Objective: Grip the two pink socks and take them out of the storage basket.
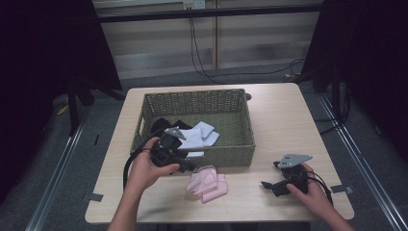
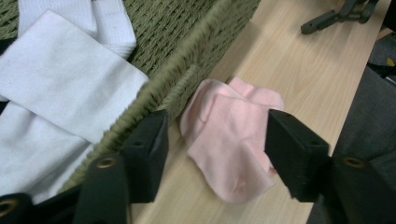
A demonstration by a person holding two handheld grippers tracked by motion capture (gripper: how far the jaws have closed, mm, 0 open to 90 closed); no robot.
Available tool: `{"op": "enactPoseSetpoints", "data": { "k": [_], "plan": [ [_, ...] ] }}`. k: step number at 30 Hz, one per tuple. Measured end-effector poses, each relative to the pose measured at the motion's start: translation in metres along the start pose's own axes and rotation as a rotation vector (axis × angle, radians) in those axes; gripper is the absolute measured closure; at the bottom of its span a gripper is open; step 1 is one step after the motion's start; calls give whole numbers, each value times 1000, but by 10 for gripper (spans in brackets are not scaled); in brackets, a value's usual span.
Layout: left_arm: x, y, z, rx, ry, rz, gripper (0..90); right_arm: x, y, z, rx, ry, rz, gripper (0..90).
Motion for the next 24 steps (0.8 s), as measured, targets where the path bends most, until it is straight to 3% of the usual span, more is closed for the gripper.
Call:
{"op": "enactPoseSetpoints", "data": {
  "k": [4, 8, 22, 24],
  "plan": [
    [-4, -12, -3, 24, 5, -14, 350, 0, 0, 0, 0, 0, 0, 88],
    [-6, -23, -7, 45, 1, 2, 323, 0, 0, 0, 1, 0, 0, 87],
    [-16, -59, -24, 52, -6, 21, 298, 0, 0, 0, 0, -1, 0, 87],
    [-17, -65, -27, 41, -4, 8, 294, 0, 0, 0, 0, -1, 0, 87]
  ]
}}
Point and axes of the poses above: each handheld gripper's, and its own axes: z roughly backward along the jaws, y roughly out of its top, x roughly to its right, the point moved 10 cm from there along -z, roughly forward along the jaws, and after that the axes turned 3 degrees about x, right-handed, at the moved point
